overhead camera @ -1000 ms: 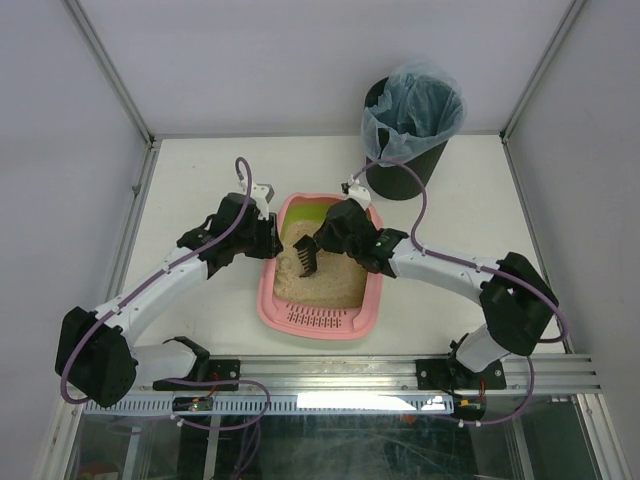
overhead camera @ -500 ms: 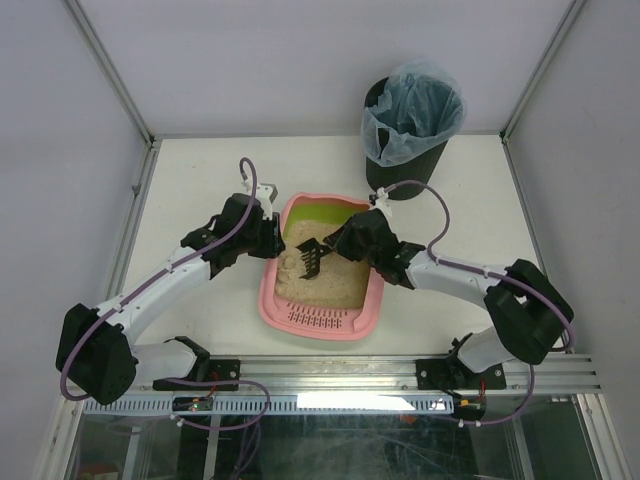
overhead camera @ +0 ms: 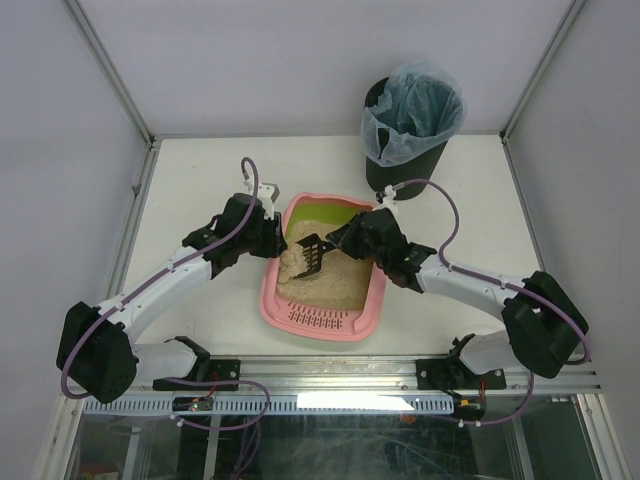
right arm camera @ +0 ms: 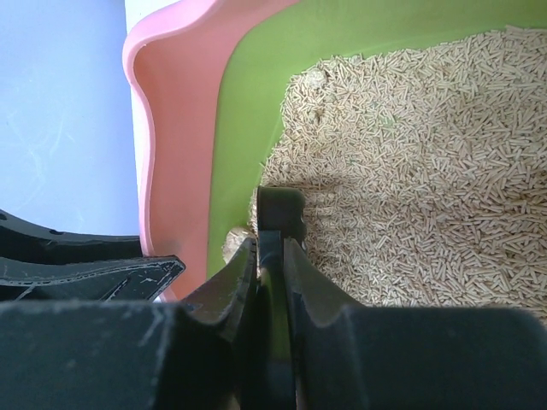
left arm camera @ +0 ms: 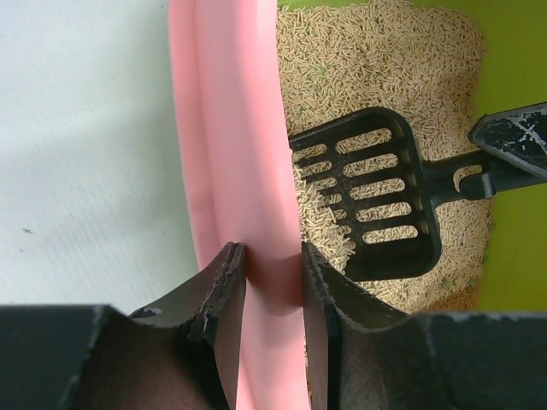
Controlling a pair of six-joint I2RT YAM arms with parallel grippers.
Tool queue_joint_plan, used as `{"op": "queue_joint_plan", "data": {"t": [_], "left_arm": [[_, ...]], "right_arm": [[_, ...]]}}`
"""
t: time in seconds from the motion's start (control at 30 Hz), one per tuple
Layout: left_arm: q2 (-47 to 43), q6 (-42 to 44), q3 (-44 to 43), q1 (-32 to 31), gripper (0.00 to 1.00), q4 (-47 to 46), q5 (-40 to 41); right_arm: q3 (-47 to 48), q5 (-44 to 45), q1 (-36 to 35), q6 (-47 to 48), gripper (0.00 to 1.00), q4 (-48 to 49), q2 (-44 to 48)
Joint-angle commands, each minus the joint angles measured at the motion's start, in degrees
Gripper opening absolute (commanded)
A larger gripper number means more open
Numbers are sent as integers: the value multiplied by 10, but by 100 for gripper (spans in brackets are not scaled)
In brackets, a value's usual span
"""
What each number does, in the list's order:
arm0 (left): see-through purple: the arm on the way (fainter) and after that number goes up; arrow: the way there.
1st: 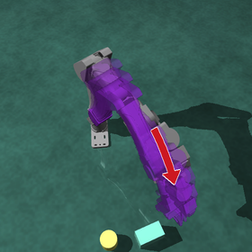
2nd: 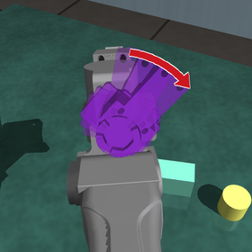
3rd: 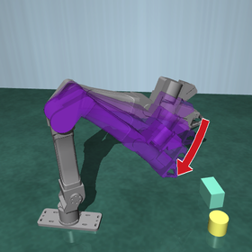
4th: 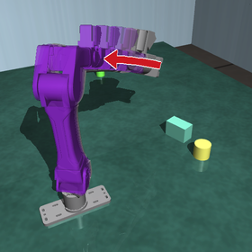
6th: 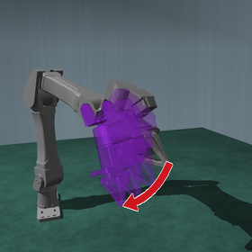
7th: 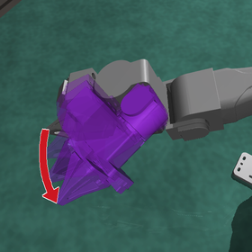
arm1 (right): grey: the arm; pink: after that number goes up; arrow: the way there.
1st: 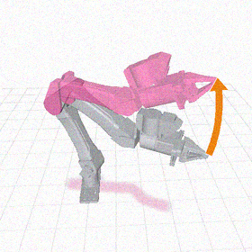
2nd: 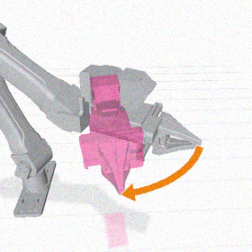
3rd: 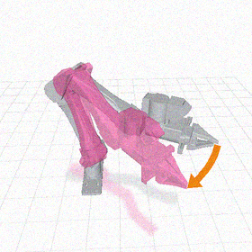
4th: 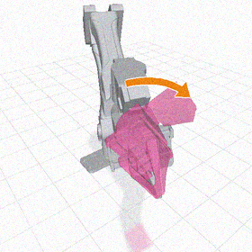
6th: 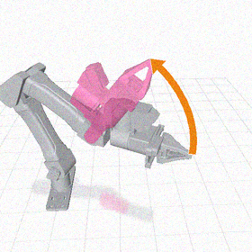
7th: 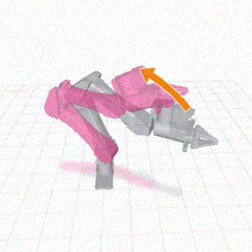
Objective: Clean the litter box
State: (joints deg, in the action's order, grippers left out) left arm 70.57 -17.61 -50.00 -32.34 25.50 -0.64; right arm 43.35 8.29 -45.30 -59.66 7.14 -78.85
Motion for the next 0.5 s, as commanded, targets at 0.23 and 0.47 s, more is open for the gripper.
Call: {"op": "queue_joint_plan", "data": {"t": [0.23, 0.47], "left_arm": [[23, -3, 9, -17, 28, 1, -48], [25, -2, 8, -18, 27, 1, -43]], "right_arm": [[-6, 22, 2, 1, 0, 16, 76], [-7, 41, 2, 17, 0, -23, 108]]}}
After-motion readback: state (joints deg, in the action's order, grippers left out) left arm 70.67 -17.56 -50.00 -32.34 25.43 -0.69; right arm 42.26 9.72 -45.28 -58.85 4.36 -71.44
